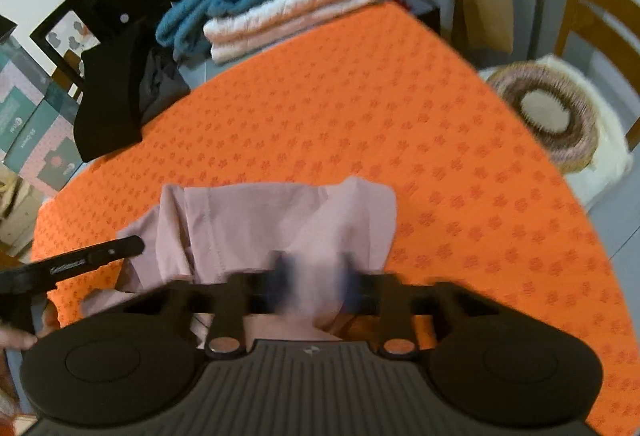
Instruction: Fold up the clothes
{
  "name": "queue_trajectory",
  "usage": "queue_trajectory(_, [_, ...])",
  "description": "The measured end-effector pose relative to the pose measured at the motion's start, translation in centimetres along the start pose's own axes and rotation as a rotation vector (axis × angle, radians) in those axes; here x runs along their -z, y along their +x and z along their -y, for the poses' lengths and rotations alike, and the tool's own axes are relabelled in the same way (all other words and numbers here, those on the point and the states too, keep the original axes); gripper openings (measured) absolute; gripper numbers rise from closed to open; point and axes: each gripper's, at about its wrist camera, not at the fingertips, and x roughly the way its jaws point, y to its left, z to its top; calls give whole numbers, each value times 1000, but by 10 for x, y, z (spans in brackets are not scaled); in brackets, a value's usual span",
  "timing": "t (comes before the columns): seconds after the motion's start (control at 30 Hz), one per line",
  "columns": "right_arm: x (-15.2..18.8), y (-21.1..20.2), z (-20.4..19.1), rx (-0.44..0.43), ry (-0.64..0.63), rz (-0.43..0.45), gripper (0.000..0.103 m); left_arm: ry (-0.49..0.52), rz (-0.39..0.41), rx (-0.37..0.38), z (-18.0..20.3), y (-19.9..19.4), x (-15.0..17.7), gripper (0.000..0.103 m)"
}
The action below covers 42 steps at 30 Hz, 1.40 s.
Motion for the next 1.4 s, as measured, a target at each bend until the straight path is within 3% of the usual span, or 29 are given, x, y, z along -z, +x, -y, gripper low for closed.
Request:
queue_trajectory(0.2, [-5,-23,-25,-20,-78,74,12,-149,139,-28,-35,-59,18,8])
queue_trajectory(0.4, [-21,-46,-54,-77,-155,159,11,-191,254,-143,-65,-111,25,8])
queue_trajectory(0.57, [-46,-30,-87,-111,-236,175,11,-182,304,-214,-87,-128,7,8])
queue_trajectory(0.73, [-68,7,-116,-104,-317,156,11,-201,290,-263,-112,-113,-14,8])
queue_trajectory(0.97, [-75,51,-135,-2,-464,100,12,-201,225,-295,-124,-88,-19,13])
queue_trajectory(1.07, [-75,52,-137,20,-500,91,19,-240,229,-311,-129,-93,-18,25])
queue_trajectory(1.2, [-71,36,-137,1,-517,99,35,-292,245,-317,-135,-111,-12,27])
queue_trajectory(1.4, [-56,12,-138,-62,-517,97,38,-329,214,-339,-135,-139,9,35])
